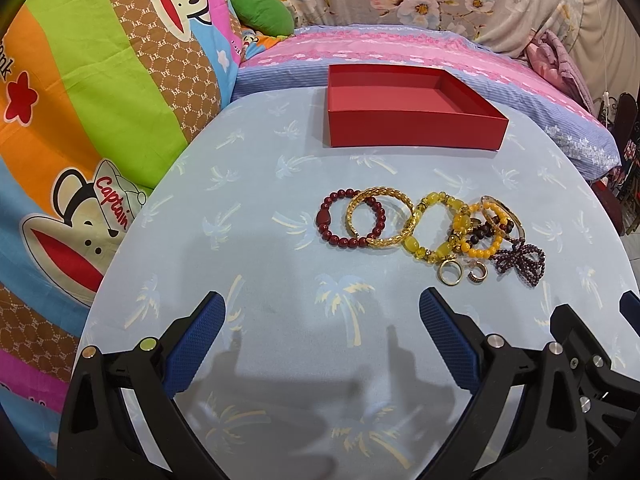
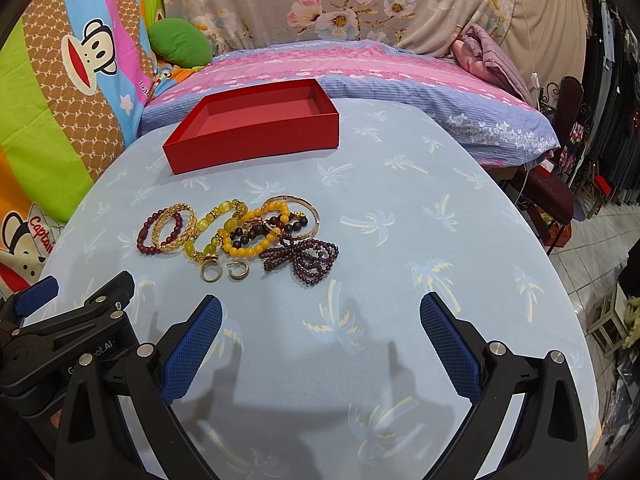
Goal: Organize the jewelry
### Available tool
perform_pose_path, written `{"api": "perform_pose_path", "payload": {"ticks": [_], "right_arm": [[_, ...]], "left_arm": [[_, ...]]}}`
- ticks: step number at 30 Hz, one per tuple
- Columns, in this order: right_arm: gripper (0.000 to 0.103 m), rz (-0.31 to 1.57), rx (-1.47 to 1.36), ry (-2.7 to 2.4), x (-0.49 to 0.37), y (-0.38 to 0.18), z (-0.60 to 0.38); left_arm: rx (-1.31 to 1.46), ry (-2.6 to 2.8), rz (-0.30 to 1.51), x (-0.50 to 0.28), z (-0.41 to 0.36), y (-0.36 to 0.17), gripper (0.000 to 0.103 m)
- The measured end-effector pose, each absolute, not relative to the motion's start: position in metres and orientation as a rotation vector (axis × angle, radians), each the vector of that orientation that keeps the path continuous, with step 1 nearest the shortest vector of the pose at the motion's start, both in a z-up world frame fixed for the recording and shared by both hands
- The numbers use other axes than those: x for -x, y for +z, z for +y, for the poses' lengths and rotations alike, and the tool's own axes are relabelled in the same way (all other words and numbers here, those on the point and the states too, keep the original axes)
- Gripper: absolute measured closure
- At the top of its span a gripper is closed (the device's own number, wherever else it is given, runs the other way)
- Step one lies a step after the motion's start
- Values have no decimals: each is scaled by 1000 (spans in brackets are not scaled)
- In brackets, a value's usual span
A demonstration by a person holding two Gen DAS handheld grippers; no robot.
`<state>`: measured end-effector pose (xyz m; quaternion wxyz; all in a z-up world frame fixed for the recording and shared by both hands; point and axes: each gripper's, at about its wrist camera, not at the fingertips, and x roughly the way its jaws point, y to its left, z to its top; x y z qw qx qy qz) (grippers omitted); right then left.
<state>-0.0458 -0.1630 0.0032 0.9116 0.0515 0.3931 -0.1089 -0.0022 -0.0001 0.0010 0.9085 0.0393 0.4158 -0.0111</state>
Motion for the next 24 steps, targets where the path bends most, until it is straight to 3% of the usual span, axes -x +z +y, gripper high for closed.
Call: {"api": "perform_pose_path", "payload": {"ticks": [24], "right_arm": [[7, 809, -107, -224, 44, 4, -163]], "left_arm": [[-81, -24, 857, 3, 0, 2, 10]]}}
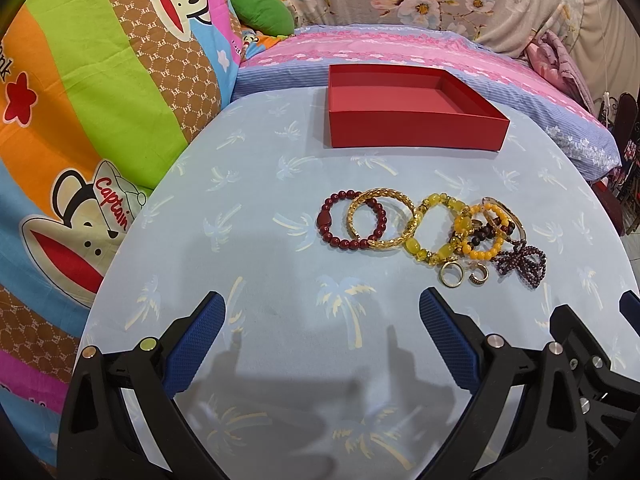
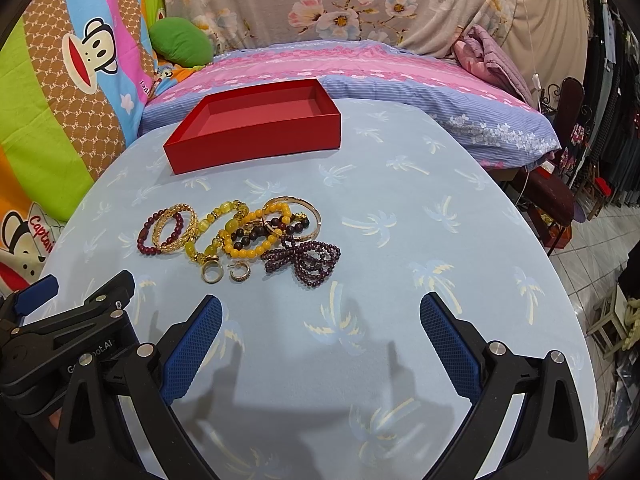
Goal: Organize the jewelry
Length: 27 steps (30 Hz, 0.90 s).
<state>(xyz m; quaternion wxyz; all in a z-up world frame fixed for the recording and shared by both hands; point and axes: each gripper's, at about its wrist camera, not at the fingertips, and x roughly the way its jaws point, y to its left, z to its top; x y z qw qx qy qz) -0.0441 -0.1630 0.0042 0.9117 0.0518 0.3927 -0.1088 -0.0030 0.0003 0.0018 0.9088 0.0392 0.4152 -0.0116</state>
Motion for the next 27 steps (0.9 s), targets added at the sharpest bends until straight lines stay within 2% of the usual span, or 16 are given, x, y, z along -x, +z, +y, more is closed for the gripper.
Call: {"api": "perform_pose_path", "payload": {"ticks": [13, 27], "right_arm": [[7, 818, -108, -212, 40, 3, -165], [8, 849, -148, -204, -1, -8, -182]], "left_arm": [[-73, -41, 873, -7, 3, 0, 9], [-20, 5, 911, -50, 28, -17, 9]]}}
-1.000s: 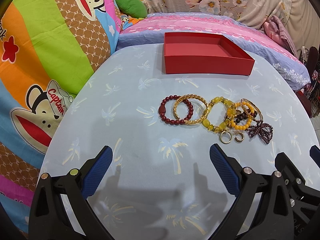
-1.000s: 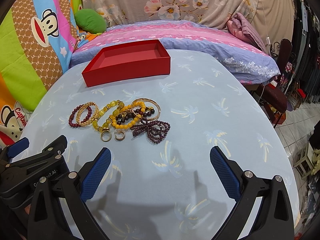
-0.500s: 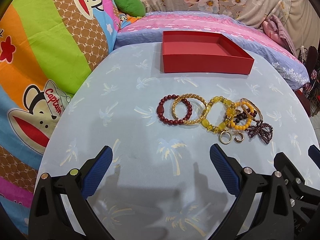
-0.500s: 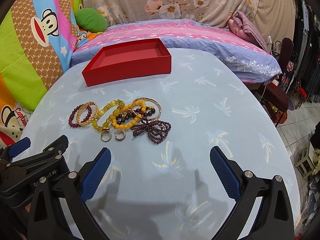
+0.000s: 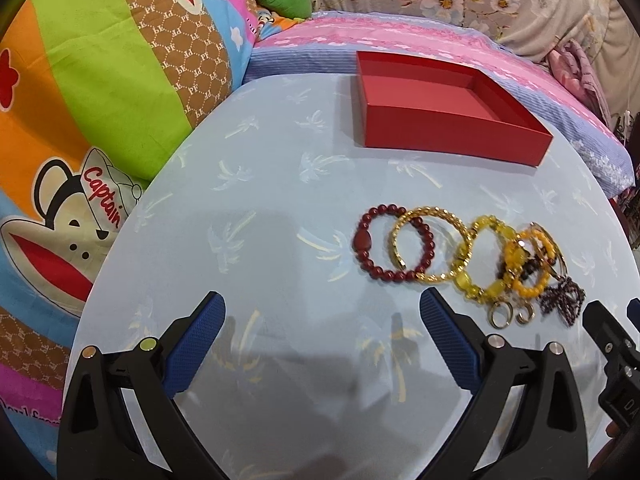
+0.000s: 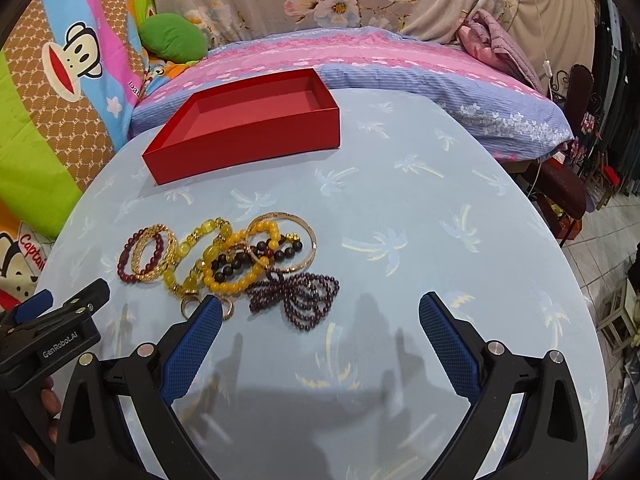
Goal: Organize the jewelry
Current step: 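Move the right tool to the thin gold bangle while the left tool approaches the twisted gold cuff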
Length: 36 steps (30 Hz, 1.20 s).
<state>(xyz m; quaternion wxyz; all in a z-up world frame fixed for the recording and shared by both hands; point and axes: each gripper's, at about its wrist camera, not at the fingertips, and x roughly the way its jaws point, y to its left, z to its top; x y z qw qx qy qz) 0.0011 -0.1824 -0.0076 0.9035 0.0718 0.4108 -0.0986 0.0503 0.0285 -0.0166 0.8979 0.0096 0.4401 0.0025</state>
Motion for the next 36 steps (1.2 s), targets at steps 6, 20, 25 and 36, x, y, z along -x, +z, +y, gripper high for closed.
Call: {"api": "perform_pose_path", "payload": {"ticks": [6, 20, 25, 36], "right_arm": [[8, 863, -158, -204, -18, -12, -187], [8, 876, -186, -229, -37, -17, -206], [8, 883, -186, -218, -42, -19, -206], [24, 919, -202, -136, -64, -26, -189]], "left_arm": [[-25, -39, 902, -66, 17, -15, 10], [13, -186, 987, -107, -17, -40, 22], [8, -218, 979, -109, -20, -38, 35], [49, -217, 954, -102, -2, -23, 36]]}}
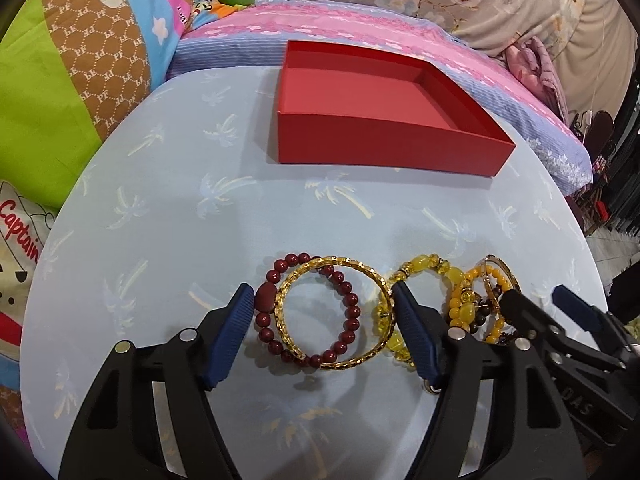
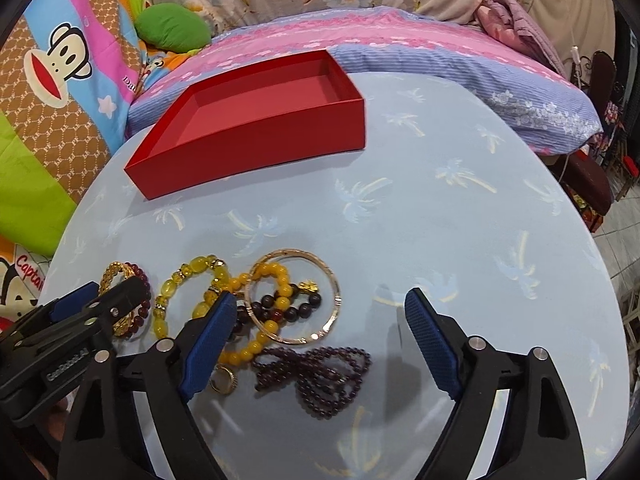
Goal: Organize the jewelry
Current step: 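Move the right tool to the thin gold bangle while the left tool approaches the twisted gold cuff, then close the right tool on the thin gold bangle while the left tool grips the twisted gold cuff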
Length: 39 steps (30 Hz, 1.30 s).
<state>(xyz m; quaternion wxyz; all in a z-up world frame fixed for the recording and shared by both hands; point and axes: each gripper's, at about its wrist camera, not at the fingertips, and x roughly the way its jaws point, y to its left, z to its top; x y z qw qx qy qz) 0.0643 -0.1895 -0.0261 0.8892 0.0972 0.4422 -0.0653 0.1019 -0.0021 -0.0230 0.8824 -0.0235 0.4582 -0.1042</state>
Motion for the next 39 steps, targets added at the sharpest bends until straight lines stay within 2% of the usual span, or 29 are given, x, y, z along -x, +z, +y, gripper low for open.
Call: {"api": "perform_pose_path", "payload": {"ticks": [4, 6, 8, 10, 18, 25, 39], "right_arm": [[34, 947, -212, -109, -74, -33, -185], [35, 950, -212, -103, -77, -36, -184], [40, 948, -205, -102, -78, -36, -183], [50, 945, -194, -92, -79, -36, -182], [50, 929, -212, -86, -74, -30, -186], [50, 863, -208, -66, -75, 1, -188], [50, 751, -180, -28, -137, 54, -202]], "left_arm": [[52, -206, 956, -102, 3, -23, 36], [47, -204, 956, -103, 3, -23, 36], [43, -205, 956, -103, 2, -24, 36], [45, -209, 959, -103, 1, -25, 36], [48, -221, 959, -103, 0, -22, 36], [63, -244, 920, -107, 2, 0, 36], [84, -270, 809, -162, 2, 54, 36]]}}
